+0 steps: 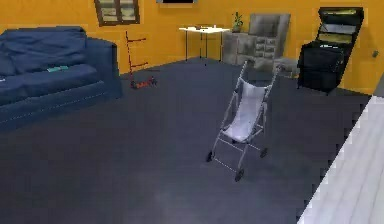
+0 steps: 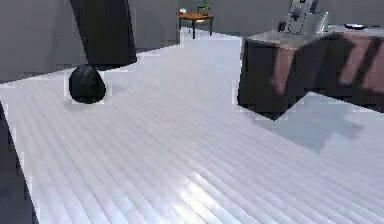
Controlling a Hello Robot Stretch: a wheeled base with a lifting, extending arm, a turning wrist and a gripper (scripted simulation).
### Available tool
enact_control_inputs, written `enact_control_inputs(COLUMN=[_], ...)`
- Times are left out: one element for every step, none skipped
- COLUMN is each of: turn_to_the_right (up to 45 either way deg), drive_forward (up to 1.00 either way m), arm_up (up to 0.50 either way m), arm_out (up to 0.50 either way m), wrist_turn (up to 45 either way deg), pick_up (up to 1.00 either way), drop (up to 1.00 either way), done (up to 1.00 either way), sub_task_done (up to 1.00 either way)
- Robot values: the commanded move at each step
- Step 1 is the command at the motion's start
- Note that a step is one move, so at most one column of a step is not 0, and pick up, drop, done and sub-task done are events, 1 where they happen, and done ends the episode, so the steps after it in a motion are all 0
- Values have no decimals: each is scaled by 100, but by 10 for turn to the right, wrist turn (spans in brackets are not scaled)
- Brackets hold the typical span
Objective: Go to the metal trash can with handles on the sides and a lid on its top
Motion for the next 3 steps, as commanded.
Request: enact_control_inputs(turn_to_the_right=[450, 450, 0], drive_forward=[0, 0, 100], arm_up=[0, 0, 0], arm_out=[0, 0, 0], wrist_turn=[0, 0, 0], pick_up=[0, 0, 0], drop=[0, 0, 0], done=[0, 0, 0], sub_task_done=[0, 0, 0])
